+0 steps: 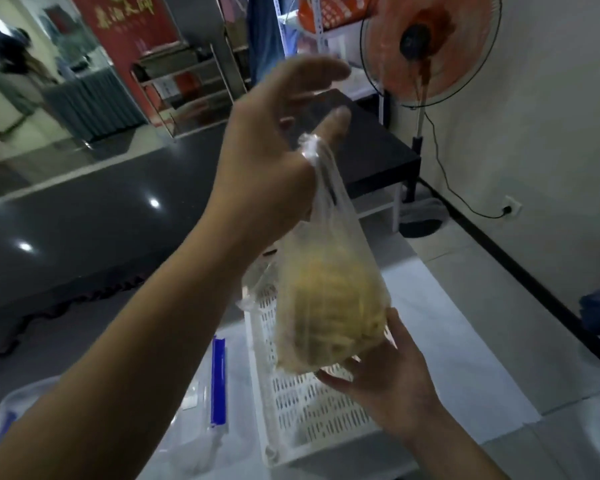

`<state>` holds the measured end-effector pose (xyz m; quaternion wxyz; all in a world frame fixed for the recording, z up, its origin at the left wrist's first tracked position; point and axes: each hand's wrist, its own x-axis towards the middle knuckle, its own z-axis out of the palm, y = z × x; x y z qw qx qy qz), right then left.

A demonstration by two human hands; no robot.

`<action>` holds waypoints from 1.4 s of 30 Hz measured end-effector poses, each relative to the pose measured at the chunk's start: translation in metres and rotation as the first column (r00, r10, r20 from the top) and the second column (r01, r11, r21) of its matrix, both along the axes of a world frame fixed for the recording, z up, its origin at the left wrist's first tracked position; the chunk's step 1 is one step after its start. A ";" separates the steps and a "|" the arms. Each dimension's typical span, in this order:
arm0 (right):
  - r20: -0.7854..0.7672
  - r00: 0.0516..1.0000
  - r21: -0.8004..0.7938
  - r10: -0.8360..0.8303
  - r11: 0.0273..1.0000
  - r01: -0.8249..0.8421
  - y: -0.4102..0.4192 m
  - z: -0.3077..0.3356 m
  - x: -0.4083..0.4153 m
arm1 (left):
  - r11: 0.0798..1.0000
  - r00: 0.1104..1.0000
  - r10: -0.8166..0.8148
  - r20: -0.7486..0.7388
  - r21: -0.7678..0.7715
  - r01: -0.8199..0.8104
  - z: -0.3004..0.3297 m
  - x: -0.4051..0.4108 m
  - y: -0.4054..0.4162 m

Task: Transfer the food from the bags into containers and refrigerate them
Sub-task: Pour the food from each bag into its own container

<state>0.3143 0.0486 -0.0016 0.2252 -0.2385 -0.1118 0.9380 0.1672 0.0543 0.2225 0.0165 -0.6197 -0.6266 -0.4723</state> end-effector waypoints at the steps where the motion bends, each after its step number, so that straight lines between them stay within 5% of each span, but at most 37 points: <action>1: -0.140 0.990 0.007 0.020 1.000 -0.020 0.001 0.003 0.000 | 0.999 1.000 0.006 -0.001 0.037 -0.006 0.010 -0.002 0.000; 3: -0.326 0.945 0.036 -0.004 0.999 0.016 0.003 0.004 -0.003 | 0.993 0.999 0.044 -0.013 0.109 -0.042 0.021 -0.014 -0.005; 6: -0.331 0.944 -0.031 0.003 0.999 -0.014 0.009 0.004 0.001 | 0.971 0.973 0.212 -0.091 0.128 -0.200 0.016 -0.051 -0.031; 9: -0.276 0.953 0.076 0.128 0.991 -0.112 0.006 0.005 -0.013 | 0.897 0.879 0.441 -0.180 0.068 -0.436 -0.004 -0.091 -0.081; 11: -0.368 0.907 0.045 0.205 0.978 -0.203 -0.006 -0.002 -0.019 | 0.840 0.815 0.529 -0.236 0.010 -0.542 -0.018 -0.110 -0.119; 15: -0.180 0.935 0.135 0.304 0.950 -0.283 -0.041 0.001 -0.035 | 0.780 0.762 0.585 -0.278 -0.066 -0.623 -0.044 -0.130 -0.181; 30: 0.412 0.863 0.251 0.294 0.874 -0.417 -0.062 -0.002 -0.104 | 0.771 0.777 0.611 0.153 -0.340 -0.539 -0.193 -0.226 -0.256; 35: 0.573 0.776 0.353 0.263 0.775 -0.524 -0.071 -0.006 -0.126 | 0.820 0.825 0.535 0.180 -0.344 -0.457 -0.222 -0.255 -0.263; 39: 0.604 0.779 0.395 0.168 0.786 -0.476 -0.077 -0.005 -0.139 | 0.849 0.823 0.493 0.283 -0.364 -0.383 -0.244 -0.272 -0.262; 42: 0.677 0.731 0.403 0.091 0.784 -0.471 -0.081 -0.008 -0.142 | 0.818 0.865 0.472 0.170 -0.451 -0.358 -0.259 -0.286 -0.258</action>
